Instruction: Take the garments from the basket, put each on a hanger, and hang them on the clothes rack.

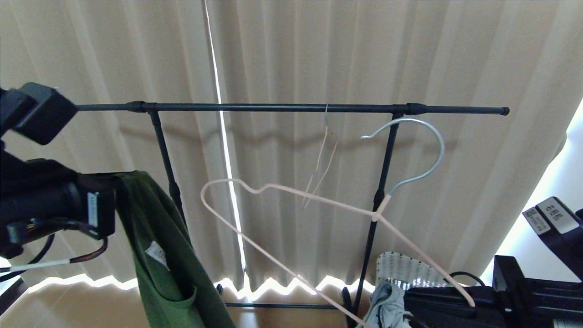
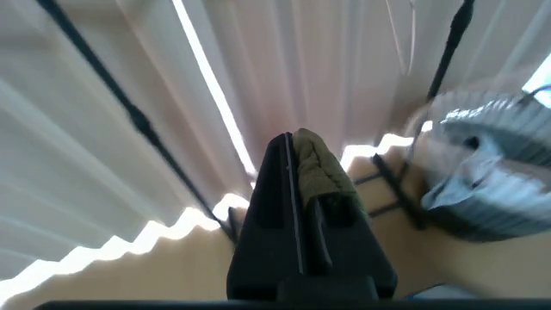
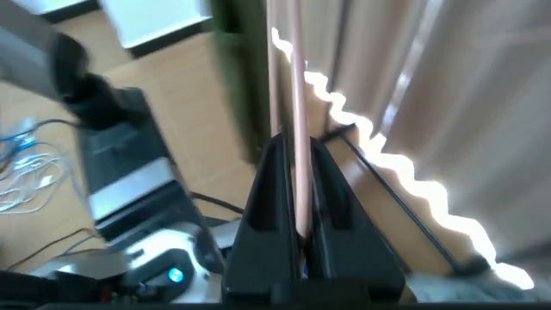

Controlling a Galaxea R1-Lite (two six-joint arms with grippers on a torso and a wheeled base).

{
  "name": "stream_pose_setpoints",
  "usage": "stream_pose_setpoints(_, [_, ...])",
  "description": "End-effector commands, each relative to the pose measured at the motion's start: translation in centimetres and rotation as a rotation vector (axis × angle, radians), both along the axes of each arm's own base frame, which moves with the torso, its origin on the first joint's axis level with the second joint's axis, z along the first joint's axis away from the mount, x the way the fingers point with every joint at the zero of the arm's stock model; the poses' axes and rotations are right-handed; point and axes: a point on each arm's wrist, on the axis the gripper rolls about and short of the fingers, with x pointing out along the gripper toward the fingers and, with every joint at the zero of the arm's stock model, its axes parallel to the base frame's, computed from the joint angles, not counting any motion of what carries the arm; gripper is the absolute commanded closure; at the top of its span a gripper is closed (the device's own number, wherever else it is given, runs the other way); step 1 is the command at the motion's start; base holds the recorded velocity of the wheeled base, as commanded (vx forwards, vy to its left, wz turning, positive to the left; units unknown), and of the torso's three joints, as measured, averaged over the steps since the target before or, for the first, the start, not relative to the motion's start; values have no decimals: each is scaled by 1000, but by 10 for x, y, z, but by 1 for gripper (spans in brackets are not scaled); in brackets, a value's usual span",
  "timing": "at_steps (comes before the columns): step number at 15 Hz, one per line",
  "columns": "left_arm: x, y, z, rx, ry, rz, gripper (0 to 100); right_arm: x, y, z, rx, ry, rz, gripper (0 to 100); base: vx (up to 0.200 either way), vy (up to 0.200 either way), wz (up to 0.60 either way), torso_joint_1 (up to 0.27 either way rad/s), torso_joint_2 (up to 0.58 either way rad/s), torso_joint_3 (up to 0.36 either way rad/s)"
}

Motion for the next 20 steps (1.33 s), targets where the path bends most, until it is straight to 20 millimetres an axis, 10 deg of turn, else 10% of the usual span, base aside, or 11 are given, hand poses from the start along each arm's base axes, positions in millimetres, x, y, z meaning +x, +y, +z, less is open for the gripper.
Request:
stream_pose_setpoints(1, [38,-34,-8,-31,81,23,100,4,17,-7,-25,25,49,100,0,0,0,0,0,0])
stream_pose_setpoints(20, [54,-58,-16,36,26,203,100,50,48,-5,-33,98,-97,100,0,0,0,0,0,0])
